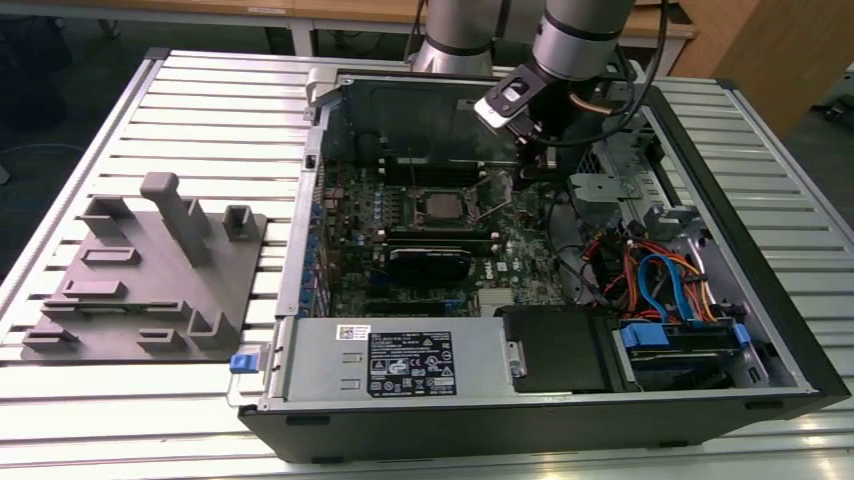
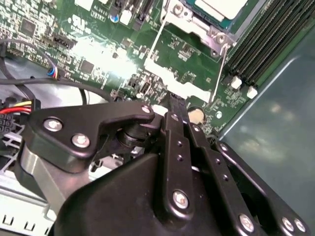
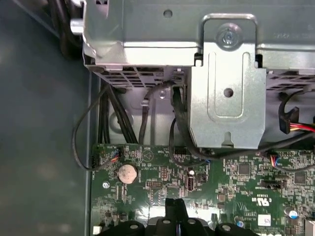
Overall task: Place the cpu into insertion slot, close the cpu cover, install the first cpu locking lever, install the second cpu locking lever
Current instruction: 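Close the cpu cover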
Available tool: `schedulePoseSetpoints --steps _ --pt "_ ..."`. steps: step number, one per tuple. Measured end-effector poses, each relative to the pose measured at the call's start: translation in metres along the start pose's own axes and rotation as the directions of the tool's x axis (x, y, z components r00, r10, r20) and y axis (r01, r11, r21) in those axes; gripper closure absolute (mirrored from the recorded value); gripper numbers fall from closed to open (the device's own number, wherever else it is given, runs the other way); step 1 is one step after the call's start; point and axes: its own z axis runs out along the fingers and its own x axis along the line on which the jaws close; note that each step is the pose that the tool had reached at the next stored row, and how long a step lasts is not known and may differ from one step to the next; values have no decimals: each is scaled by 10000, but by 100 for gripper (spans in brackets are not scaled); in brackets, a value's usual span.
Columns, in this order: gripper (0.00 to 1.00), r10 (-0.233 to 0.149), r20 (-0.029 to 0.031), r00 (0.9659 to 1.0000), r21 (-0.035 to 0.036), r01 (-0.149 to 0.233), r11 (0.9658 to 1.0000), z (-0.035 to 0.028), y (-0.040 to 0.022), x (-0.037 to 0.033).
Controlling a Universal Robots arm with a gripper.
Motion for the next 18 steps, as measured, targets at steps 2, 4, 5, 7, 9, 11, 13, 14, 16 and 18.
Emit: schedulePoseSetpoints --steps 2,4,5,7,9,11,13,14,16,18 --pt "90 0 -3 10000 0 0 10000 1 -15 0" --pt "90 1 -4 10000 0 -1 10000 1 -36 0" --pt "90 2 -7 10000 0 -2 10000 2 -46 1" --pt "90 3 -7 10000 -1 -3 10000 2 -51 0" --pt "90 3 -5 10000 0 -3 10000 2 -58 1" --pt "90 3 -4 10000 0 -3 10000 9 -85 1" --pt "90 4 -5 10000 -1 -4 10000 10 -89 0" --pt "90 3 -6 10000 -1 -3 10000 11 -91 1" --pt "90 3 -5 10000 0 -3 10000 10 -96 1" --pt "90 4 -3 10000 2 -4 10000 12 -99 1"
